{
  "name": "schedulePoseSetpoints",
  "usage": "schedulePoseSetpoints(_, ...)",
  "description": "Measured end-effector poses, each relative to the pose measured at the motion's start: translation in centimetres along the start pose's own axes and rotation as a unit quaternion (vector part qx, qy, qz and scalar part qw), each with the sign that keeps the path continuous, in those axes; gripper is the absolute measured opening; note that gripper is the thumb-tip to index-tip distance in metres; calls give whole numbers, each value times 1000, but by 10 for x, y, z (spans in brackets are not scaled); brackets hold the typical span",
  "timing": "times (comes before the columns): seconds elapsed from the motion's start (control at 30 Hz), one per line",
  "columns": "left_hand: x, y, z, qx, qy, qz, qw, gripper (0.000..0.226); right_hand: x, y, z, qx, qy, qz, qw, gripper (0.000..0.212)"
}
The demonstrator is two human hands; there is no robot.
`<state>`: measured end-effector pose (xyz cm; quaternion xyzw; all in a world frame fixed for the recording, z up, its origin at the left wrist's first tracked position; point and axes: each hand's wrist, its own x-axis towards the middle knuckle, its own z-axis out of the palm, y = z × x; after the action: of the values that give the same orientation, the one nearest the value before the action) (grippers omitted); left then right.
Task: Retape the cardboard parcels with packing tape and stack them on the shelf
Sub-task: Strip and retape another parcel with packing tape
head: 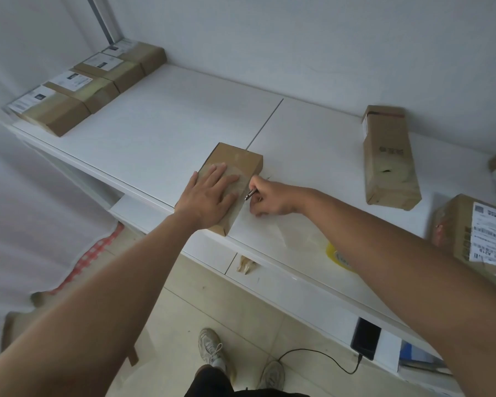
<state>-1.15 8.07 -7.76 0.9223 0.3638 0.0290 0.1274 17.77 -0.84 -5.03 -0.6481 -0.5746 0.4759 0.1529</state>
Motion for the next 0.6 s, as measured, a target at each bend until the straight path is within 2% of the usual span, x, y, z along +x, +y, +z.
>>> schedulePoseSetpoints(0.27,11,-8,-1,-2,6,-39,999,49,-1,3,-5,6,40,-7,999,33)
schedulePoseSetpoints(0.4,12,-20,-4,3,0,-25,1000,52,3,5,-3,6,40,-14,999,34)
schedulePoseSetpoints(0.6,15,-32,-6,4,-11,-13,1000,67,9,4,5,-66,65,-14,996,27)
